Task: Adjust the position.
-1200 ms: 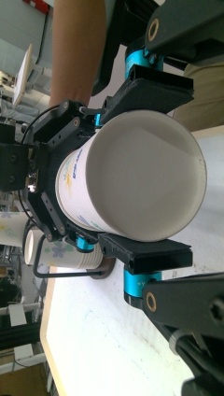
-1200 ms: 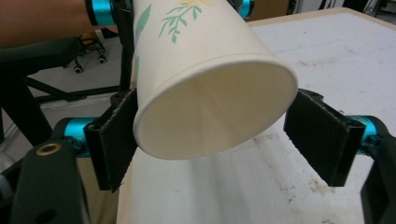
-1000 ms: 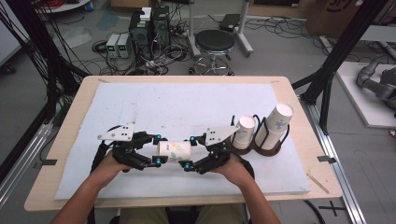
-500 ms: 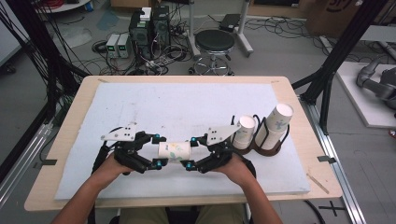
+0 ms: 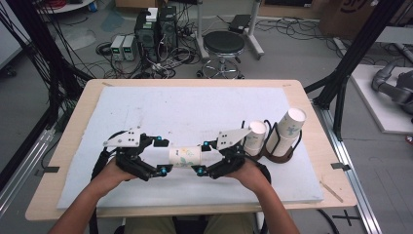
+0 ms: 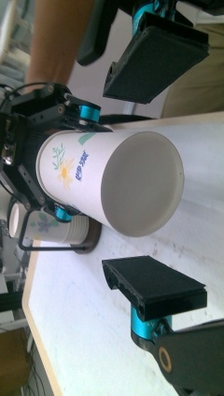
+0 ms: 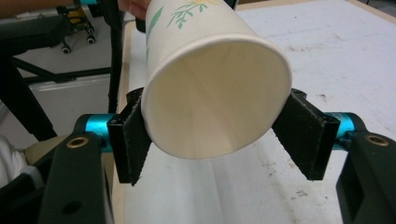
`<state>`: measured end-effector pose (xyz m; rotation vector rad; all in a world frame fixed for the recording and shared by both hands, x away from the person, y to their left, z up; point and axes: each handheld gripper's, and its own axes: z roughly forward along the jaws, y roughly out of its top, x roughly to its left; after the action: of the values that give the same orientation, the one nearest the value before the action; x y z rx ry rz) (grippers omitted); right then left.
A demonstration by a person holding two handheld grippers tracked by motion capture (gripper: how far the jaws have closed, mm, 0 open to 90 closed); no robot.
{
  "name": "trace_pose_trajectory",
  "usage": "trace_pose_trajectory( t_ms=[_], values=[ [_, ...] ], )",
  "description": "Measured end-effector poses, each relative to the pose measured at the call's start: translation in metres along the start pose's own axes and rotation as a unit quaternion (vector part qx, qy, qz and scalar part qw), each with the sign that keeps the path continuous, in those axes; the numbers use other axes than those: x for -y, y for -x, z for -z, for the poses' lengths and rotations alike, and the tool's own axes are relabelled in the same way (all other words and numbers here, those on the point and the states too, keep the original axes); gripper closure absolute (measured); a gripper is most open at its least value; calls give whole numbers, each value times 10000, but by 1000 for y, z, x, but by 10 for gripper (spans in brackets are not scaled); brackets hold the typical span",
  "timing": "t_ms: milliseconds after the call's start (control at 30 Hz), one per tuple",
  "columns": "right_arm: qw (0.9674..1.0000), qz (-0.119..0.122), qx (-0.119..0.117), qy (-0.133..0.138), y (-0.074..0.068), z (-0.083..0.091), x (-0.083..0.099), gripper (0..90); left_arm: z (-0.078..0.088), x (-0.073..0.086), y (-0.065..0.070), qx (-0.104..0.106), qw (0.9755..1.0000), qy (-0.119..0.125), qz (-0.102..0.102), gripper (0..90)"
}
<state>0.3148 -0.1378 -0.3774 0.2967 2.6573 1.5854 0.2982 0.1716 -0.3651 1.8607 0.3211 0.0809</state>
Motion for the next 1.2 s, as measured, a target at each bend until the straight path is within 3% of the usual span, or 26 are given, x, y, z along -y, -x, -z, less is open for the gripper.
trace_pose_trajectory(
  t_ms=[200,433,767,1200],
  values=[
    [9996,126,86,-241,1,3,-7,318,0,-8,1,-100,9993,-353,-119,153],
    [9978,270,155,-593,2,5,-19,318,-2,-15,2,-89,9982,-550,-202,155],
    [9931,478,180,-1060,2,0,-30,318,-8,-17,2,-107,9956,-878,-303,156],
    [9804,889,124,-1756,-2,-9,-54,318,-14,-21,0,-60,9910,-1274,-415,164]
  ],
)
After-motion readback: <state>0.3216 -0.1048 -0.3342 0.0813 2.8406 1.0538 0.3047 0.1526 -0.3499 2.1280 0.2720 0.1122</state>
